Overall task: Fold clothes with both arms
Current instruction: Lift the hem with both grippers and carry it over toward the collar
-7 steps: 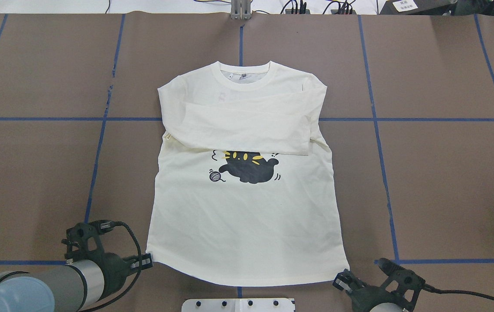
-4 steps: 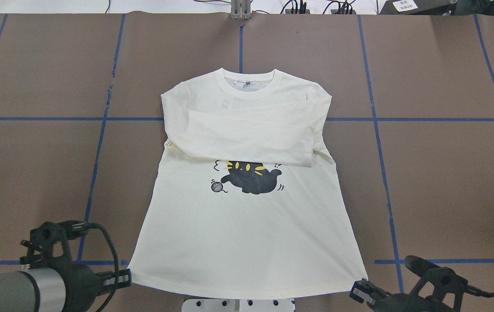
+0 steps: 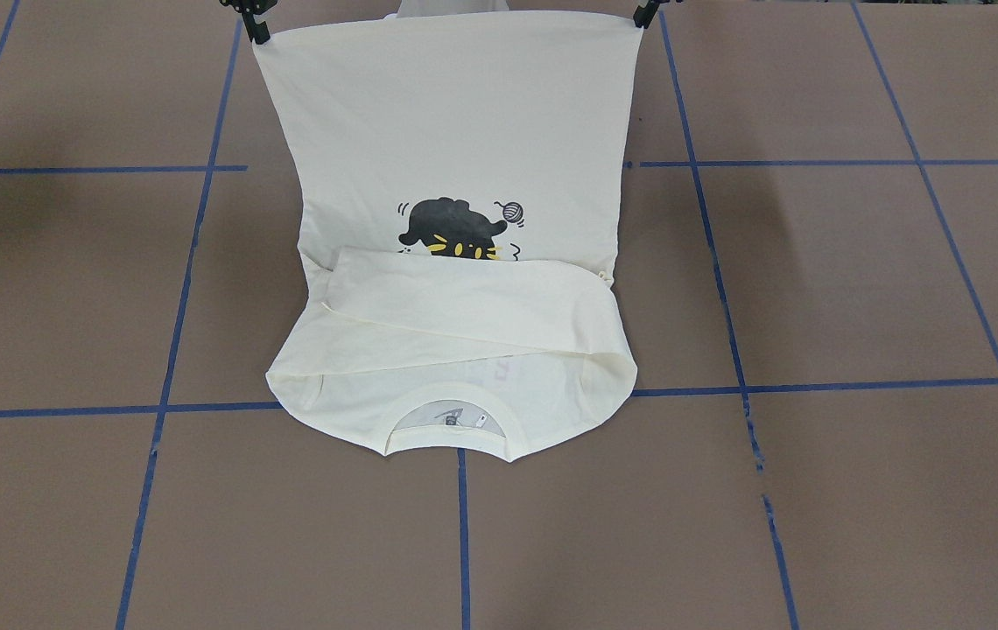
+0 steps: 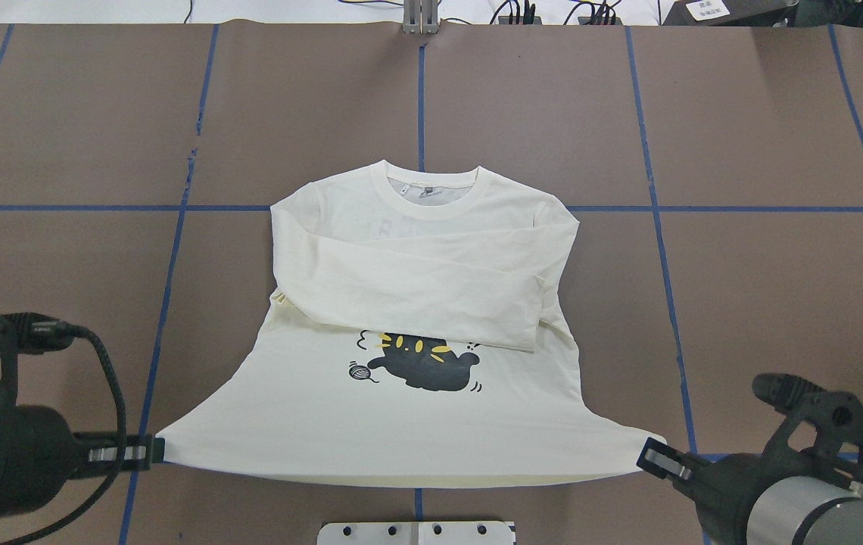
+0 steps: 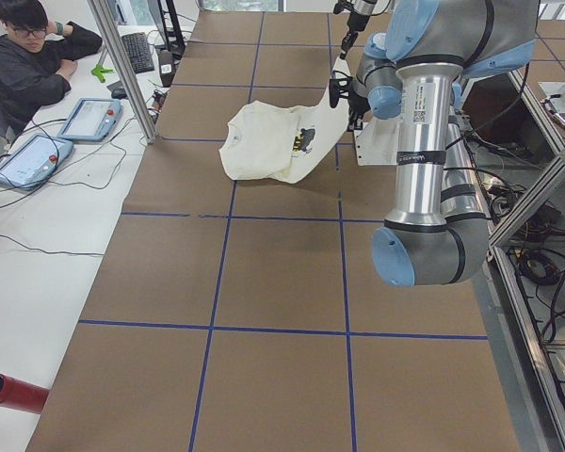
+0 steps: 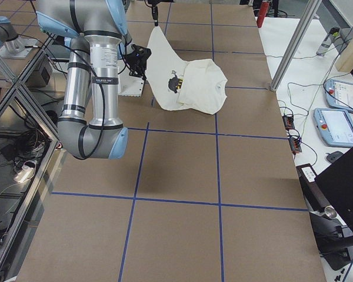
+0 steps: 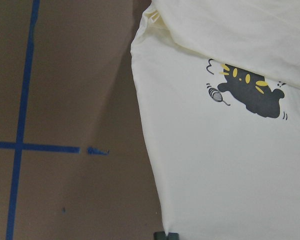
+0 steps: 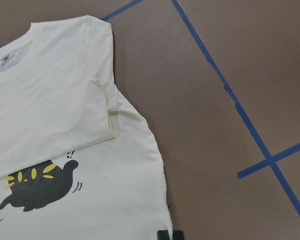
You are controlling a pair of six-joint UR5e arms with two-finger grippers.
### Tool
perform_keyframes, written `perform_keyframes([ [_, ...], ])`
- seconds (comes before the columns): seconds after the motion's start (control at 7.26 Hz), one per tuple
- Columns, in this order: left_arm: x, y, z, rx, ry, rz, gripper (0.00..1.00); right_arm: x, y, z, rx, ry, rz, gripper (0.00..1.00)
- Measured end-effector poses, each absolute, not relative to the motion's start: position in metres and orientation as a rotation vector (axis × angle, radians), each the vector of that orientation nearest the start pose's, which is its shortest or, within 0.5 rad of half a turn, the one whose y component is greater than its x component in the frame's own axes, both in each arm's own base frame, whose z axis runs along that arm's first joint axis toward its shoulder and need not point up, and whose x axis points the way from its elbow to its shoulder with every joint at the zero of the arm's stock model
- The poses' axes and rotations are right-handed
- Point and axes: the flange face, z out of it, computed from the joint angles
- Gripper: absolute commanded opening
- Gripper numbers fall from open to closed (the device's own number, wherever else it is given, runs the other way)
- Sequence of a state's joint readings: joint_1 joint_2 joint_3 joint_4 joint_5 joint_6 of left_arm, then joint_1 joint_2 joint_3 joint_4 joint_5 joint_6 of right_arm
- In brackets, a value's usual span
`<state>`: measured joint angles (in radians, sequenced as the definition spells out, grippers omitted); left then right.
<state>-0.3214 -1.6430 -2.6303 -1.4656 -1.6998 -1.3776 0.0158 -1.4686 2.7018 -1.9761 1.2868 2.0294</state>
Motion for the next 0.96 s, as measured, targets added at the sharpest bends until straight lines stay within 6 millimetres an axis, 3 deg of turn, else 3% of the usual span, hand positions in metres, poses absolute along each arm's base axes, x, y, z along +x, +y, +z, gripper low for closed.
perform_keyframes([
  [0.14, 0.287, -0.260, 0.194, 0.236, 0.985, -0.031, 0.00, -0.302, -0.192, 0.194, 0.080, -0.874, 0.572, 0.00],
  [0.41, 0.313, -0.352, 0.193, 0.333, 0.895, -0.027, 0.00, -0.313, -0.255, 0.175, 0.144, -0.837, 0.596, 0.00],
  [0.69, 0.332, -0.423, 0.196, 0.371, 0.832, -0.041, 0.00, -0.331, -0.331, 0.184, 0.200, -0.730, 0.614, 0.00],
  [0.96, 0.365, -0.473, 0.214, 0.385, 0.820, -0.056, 0.00, -0.367, -0.416, 0.214, 0.237, -0.683, 0.641, 0.00],
])
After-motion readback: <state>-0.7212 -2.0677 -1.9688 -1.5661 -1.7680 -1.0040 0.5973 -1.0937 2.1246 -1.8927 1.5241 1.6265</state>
